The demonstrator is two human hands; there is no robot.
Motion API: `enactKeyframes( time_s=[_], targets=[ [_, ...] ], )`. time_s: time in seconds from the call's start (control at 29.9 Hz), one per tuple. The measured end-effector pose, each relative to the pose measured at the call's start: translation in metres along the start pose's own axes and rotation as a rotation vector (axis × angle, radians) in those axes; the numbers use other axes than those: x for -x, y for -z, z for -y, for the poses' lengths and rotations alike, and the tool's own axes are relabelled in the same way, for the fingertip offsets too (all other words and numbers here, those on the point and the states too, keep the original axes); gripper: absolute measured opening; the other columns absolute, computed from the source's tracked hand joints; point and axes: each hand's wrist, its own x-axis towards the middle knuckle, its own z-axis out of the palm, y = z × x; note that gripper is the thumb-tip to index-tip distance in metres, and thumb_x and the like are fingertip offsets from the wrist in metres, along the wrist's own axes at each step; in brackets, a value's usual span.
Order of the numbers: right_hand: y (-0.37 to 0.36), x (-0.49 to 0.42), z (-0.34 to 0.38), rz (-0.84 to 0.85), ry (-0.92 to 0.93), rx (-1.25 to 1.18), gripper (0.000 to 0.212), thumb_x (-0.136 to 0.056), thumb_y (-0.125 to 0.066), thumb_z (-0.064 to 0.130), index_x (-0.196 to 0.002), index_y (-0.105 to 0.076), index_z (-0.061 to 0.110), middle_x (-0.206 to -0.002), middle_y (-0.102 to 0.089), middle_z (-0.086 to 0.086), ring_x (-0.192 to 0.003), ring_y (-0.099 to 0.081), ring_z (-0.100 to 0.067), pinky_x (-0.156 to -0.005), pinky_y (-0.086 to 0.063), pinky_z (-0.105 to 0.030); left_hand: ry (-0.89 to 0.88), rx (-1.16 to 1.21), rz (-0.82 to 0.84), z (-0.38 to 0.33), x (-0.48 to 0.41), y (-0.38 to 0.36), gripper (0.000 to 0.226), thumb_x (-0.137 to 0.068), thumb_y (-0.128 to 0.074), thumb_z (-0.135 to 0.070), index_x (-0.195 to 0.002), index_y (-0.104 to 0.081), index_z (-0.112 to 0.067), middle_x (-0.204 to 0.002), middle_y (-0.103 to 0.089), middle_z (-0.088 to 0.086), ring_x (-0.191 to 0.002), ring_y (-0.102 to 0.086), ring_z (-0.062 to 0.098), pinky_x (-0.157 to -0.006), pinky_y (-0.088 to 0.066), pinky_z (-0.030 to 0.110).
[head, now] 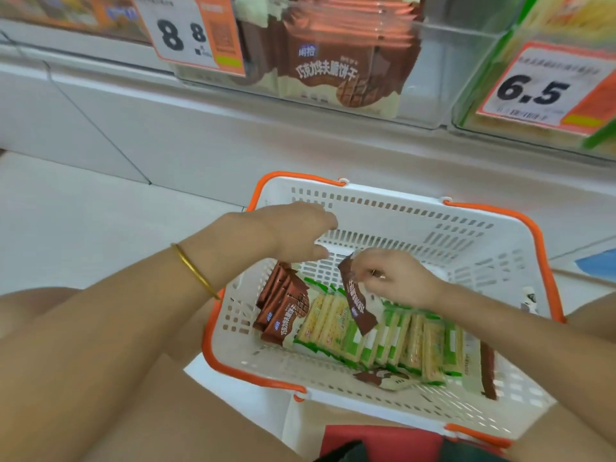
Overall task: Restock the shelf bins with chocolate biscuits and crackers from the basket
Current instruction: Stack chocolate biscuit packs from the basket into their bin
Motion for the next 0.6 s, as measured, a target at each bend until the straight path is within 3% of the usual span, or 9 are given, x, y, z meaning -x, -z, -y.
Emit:
enactKeyframes(
  time_s=[0.07,0.17,0.23,0.33,0.5,0.6],
  targets=[
    [0.030,0.000,0.023,-0.165,0.006,-0.117,0.015,-0.080,-0.064,0.027,-0.070,-0.053,0.026,-0.086,-0.059,0.002,-0.080,-0.057,-0.016,-0.070,-0.045,-0.024,0.023,0.138,-0.065,-0.003,-0.004,0.011,0.062,-0.097,-0.050,-0.035,-0.149,-0.023,-0.015,-0.155,-0.025,0.005,-0.138,-0.030,0.020,-0.107,-0.026,0.026],
    [0.062,0.003,0.049,-0.280,0.048,-0.311,0.038,-0.073,-0.072,0.001,-0.069,-0.044,0.026,-0.096,-0.059,-0.002,-0.092,-0.055,-0.023,-0.070,-0.043,-0.030,0.088,0.424,-0.230,-0.004,-0.008,0.027,0.062,-0.094,-0.056,-0.032,-0.146,-0.029,-0.011,-0.150,-0.035,0.006,-0.132,-0.040,0.019,-0.098,-0.032,0.021],
    [0.076,0.010,0.057,-0.261,0.072,-0.454,0.038,-0.074,-0.067,-0.007,-0.072,-0.044,0.023,-0.104,-0.061,0.004,-0.098,-0.057,-0.018,-0.065,-0.045,-0.032,0.094,0.660,-0.294,-0.006,-0.008,0.035,0.052,-0.093,-0.058,-0.028,-0.138,-0.042,-0.007,-0.134,-0.051,0.009,-0.120,-0.051,0.018,-0.094,-0.040,0.022],
    [0.092,0.021,0.068,-0.245,0.092,-0.594,0.039,-0.077,-0.061,-0.018,-0.074,-0.043,0.017,-0.110,-0.061,0.004,-0.094,-0.058,-0.007,-0.058,-0.043,-0.026,0.012,0.980,-0.314,-0.013,-0.001,0.046,0.021,-0.091,-0.060,-0.016,-0.112,-0.058,-0.010,-0.098,-0.064,0.006,-0.087,-0.061,0.010,-0.073,-0.048,0.014],
    [0.112,0.028,0.088,-0.391,0.091,-0.838,0.036,-0.075,-0.065,-0.005,-0.090,-0.057,0.026,-0.127,-0.056,0.010,-0.091,-0.065,-0.017,-0.068,-0.051,-0.032,-0.042,1.166,-0.490,-0.013,0.014,0.063,0.013,-0.090,-0.059,-0.004,-0.101,-0.059,-0.010,-0.083,-0.066,0.004,-0.067,-0.065,0.004,-0.060,-0.052,0.016],
    [0.131,0.026,0.106,-0.458,0.013,-0.756,0.042,-0.084,-0.065,-0.003,-0.112,-0.054,0.026,-0.123,-0.056,0.006,-0.083,-0.067,-0.012,-0.068,-0.053,-0.027,-0.079,1.221,-0.665,-0.013,0.028,0.075,0.013,-0.090,-0.059,-0.004,-0.098,-0.060,-0.014,-0.084,-0.069,0.003,-0.069,-0.066,0.005,-0.063,-0.051,0.015]
  ],
)
